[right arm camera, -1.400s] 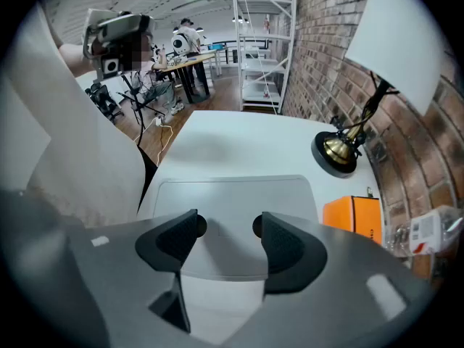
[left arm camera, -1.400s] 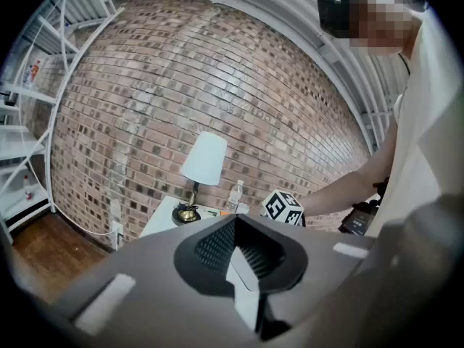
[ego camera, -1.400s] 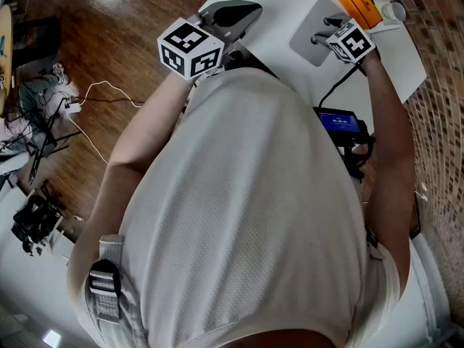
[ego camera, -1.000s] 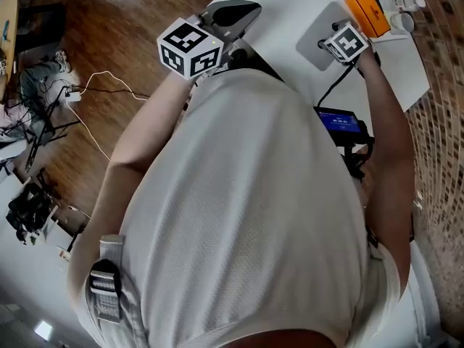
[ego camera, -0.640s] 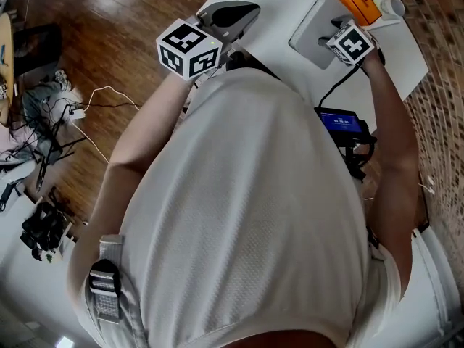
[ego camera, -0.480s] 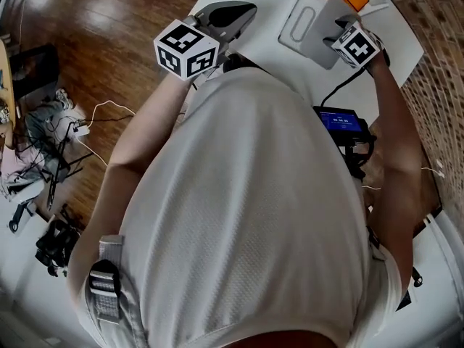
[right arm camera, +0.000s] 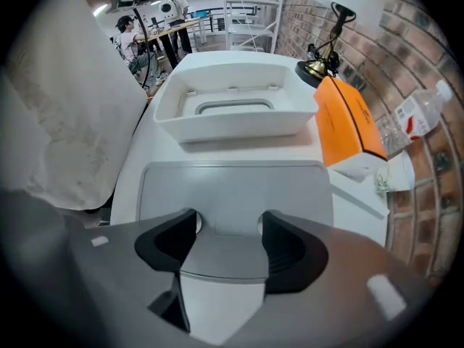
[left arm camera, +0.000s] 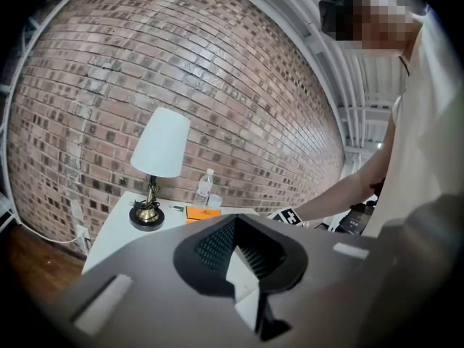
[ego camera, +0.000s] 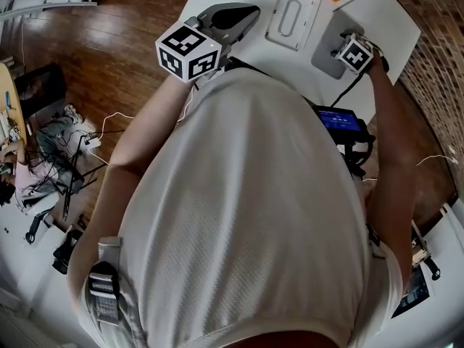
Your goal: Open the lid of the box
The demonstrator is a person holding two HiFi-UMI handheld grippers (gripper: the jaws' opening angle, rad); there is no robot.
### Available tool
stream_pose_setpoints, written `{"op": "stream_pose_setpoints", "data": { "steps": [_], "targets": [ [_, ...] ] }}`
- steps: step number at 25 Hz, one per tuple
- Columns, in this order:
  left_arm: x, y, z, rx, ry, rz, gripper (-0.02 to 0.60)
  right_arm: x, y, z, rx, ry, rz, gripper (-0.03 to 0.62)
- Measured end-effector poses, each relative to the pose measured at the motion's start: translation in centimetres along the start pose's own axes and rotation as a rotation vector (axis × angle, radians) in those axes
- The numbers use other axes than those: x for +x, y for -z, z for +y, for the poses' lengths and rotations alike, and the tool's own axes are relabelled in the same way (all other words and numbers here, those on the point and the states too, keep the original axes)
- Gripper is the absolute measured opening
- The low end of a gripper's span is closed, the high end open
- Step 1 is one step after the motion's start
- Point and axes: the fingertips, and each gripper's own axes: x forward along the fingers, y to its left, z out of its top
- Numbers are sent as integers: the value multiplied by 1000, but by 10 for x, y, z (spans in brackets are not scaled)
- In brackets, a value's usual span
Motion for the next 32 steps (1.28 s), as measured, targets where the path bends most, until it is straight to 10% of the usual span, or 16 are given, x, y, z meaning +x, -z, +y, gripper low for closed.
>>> {"op": "stream_pose_setpoints", "data": {
  "steps": [19,32],
  "targets": [
    [-10,-4,-5,7,-34,-2,2,5,1,1,-2,39,-41,281],
    [-7,-20,-23,32,45,-38,2,-218,-116,-1,221,230,-884,2]
  ]
}}
